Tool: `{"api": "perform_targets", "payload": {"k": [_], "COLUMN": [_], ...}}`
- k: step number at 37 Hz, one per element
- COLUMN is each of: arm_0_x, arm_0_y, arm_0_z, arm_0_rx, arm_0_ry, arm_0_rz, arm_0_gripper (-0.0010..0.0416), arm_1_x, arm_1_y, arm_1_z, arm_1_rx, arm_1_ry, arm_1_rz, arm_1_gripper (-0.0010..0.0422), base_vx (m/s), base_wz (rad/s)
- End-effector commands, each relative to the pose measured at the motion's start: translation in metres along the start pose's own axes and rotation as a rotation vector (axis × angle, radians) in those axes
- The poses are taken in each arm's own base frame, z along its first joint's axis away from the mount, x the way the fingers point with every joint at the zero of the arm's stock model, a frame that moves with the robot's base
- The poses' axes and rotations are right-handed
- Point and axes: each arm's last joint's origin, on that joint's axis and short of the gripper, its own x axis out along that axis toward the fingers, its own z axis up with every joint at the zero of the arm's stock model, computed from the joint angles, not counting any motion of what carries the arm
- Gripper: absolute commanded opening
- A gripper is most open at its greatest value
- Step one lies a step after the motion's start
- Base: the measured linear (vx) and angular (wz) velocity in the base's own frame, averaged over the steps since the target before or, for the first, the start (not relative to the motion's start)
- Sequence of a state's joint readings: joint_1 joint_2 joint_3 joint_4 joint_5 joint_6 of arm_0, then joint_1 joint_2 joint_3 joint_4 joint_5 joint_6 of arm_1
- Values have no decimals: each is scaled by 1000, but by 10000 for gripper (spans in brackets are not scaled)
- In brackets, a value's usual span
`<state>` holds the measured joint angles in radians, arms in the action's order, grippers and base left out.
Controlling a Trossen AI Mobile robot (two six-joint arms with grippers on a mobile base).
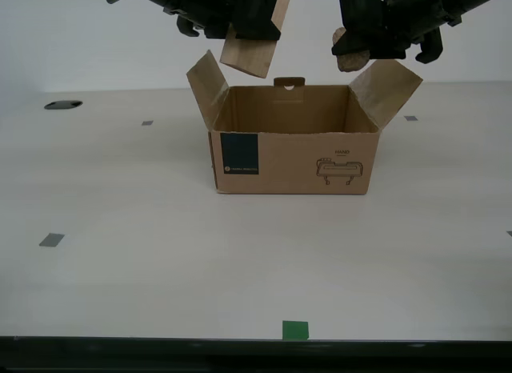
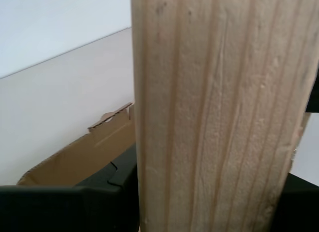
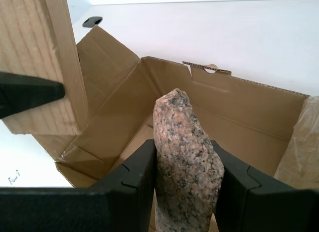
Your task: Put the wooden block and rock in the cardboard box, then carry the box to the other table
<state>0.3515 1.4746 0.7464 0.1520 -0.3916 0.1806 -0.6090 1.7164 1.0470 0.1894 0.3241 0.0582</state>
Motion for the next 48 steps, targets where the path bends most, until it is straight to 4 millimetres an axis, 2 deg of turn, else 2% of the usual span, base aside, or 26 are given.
{"api": "perform_targets", "payload": {"k": [1, 11, 15, 37, 48], "arm_0_x": [0, 0, 0, 0, 0], "arm_0_y": [1, 1, 1, 1, 1], "arm_0_z": [1, 1, 1, 1, 1], "arm_0_rx": [0, 0, 0, 0, 4], "arm_0_ry": [-5, -4, -4, -4, -4], "arm_0_rz": [3, 4, 4, 4, 4], "arm_0_gripper": [0, 5, 19, 138, 245], "arm_1_x": [0, 0, 0, 1, 1], "arm_1_y": [-1, -1, -2, -3, -4], "arm_1_z": [1, -2, -3, -1, -1], "arm_1_rx": [3, -5, -10, -45, -45], "arm_1_ry": [-7, 20, 36, 28, 27], "arm_1_rz": [-9, -11, -12, -15, -16], "arm_1_gripper": [0, 0, 7, 190, 260], "base_vx": [0, 0, 0, 0, 0], "base_wz": [0, 0, 0, 0, 0]}}
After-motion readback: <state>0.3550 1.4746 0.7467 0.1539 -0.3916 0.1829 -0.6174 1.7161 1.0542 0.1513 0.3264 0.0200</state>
